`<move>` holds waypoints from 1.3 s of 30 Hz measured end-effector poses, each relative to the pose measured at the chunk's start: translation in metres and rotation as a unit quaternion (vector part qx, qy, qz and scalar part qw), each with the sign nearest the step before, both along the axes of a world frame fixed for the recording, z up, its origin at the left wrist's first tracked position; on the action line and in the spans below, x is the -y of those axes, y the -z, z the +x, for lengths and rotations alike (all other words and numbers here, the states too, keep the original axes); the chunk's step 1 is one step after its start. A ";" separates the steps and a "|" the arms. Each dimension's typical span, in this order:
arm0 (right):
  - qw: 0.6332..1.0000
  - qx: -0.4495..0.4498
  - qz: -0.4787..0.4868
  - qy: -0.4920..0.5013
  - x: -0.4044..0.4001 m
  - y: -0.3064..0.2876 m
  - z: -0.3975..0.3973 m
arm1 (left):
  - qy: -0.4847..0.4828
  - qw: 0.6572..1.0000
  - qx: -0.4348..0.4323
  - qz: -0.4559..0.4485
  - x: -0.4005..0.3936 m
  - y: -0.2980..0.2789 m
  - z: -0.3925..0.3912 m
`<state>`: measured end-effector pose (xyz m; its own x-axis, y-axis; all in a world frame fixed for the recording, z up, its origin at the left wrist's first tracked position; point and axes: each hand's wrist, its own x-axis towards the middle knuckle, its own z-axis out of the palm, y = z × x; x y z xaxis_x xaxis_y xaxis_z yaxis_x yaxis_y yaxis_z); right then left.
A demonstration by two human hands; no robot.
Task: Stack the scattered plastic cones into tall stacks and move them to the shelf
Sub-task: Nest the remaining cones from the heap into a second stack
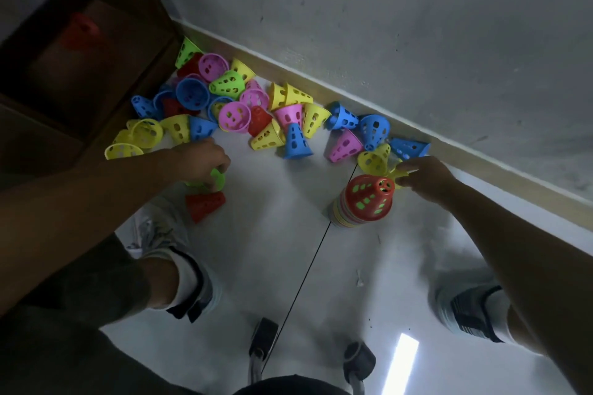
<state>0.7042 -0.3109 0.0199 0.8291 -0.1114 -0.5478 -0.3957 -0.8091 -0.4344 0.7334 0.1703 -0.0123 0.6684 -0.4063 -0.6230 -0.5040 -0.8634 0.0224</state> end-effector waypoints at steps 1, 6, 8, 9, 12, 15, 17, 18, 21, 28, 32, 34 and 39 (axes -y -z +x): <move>1.000 0.002 0.011 0.012 -0.001 -0.002 0.001 | 0.004 1.000 0.004 -0.002 -0.005 0.003 0.000; 0.995 0.061 0.058 0.060 -0.004 -0.016 0.006 | 0.019 0.999 0.033 0.010 -0.022 0.018 0.006; 0.990 0.084 0.081 0.084 -0.005 -0.025 0.006 | 0.024 0.999 0.035 0.007 -0.018 0.017 0.006; 0.987 0.095 0.093 0.092 -0.005 -0.029 0.006 | 0.026 0.999 0.037 0.004 -0.016 0.018 0.006; 0.971 0.127 0.156 0.127 -0.004 -0.046 0.005 | 0.017 0.999 0.031 -0.004 -0.011 0.016 0.007; 0.943 0.141 0.245 0.173 -0.006 -0.065 0.002 | 0.002 1.000 0.023 -0.019 0.003 0.000 0.003; 0.921 0.129 0.313 0.191 -0.008 -0.079 -0.001 | -0.038 0.999 0.001 -0.031 0.019 -0.015 -0.002; 0.910 0.117 0.347 0.194 -0.010 -0.086 -0.003 | -0.047 0.998 -0.006 -0.046 0.027 -0.020 -0.004; 0.874 0.075 0.432 0.210 -0.014 -0.104 -0.006 | -0.107 0.984 0.007 -0.145 0.045 -0.026 -0.006; 0.814 -0.042 0.559 0.156 -0.018 -0.138 -0.015 | -0.272 0.866 -0.019 -0.419 0.103 -0.058 -0.003; 0.819 -0.080 0.561 0.088 -0.016 -0.148 -0.023 | -0.389 0.761 -0.080 -0.513 0.143 -0.092 -0.005; 0.833 -0.085 0.544 0.046 -0.017 -0.149 -0.026 | -0.424 0.710 -0.119 -0.549 0.155 -0.107 -0.005; 0.855 -0.093 0.510 -0.014 -0.020 -0.147 -0.035 | -0.448 0.611 -0.216 -0.616 0.168 -0.140 -0.001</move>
<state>0.6692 -0.2905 0.1666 0.7122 0.5213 -0.4701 -0.5211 -0.0560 -0.8516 0.7328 0.0023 0.1280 0.8478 -0.3371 -0.4095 0.4408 0.0184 0.8974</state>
